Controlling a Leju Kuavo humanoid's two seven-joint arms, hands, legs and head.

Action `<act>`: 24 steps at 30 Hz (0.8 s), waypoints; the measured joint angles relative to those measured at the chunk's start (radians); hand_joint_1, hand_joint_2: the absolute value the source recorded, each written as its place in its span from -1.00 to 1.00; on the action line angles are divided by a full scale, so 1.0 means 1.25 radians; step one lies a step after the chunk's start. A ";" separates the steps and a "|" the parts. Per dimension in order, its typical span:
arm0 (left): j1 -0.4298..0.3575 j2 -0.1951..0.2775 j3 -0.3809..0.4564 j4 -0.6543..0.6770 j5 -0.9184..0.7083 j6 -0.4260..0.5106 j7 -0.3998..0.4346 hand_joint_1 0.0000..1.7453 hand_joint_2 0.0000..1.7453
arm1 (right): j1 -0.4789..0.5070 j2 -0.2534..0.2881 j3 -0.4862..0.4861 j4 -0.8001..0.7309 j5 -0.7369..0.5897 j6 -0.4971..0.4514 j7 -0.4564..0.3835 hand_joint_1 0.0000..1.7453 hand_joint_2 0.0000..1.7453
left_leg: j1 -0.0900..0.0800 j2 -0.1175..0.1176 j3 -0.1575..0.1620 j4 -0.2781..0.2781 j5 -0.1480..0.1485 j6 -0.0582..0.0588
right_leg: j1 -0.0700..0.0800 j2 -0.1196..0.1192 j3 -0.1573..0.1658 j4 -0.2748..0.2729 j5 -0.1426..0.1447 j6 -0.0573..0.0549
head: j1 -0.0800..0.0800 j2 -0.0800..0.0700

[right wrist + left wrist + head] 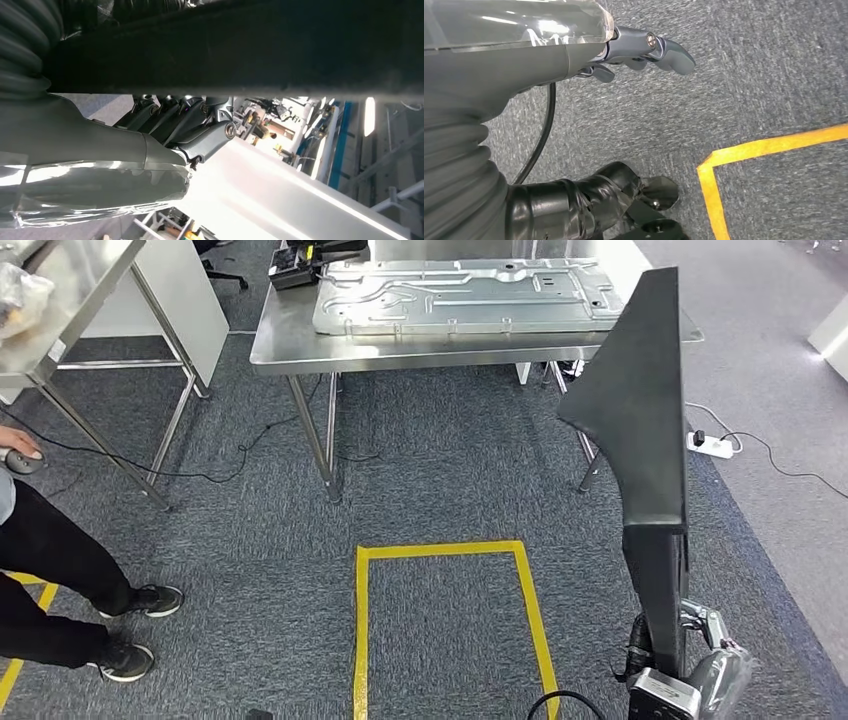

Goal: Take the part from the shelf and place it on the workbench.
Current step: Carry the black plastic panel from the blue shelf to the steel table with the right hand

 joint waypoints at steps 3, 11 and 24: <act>0.002 0.000 0.000 0.000 -0.002 0.000 0.000 -1.00 1.00 | 0.000 0.000 0.000 -0.001 0.001 0.000 -0.005 0.96 1.00 | 0.005 0.000 0.004 -0.011 0.008 0.014 | 0.000 0.002 -0.003 0.011 -0.009 0.014 | 0.000 0.000; 0.003 -0.001 0.000 0.000 -0.003 -0.003 0.000 -1.00 1.00 | 0.000 0.000 -0.001 0.000 0.002 0.000 -0.009 0.96 1.00 | 0.008 -0.002 0.010 -0.012 0.005 0.021 | -0.009 0.006 -0.065 0.131 -0.036 0.028 | 0.001 0.000; 0.004 -0.001 0.000 0.000 -0.004 -0.003 0.001 -1.00 1.00 | 0.000 0.005 -0.003 -0.001 0.003 0.000 -0.023 0.96 1.00 | 0.009 -0.001 -0.104 0.229 -0.105 -0.021 | -0.007 0.005 -0.003 0.000 0.000 -0.013 | 0.000 0.000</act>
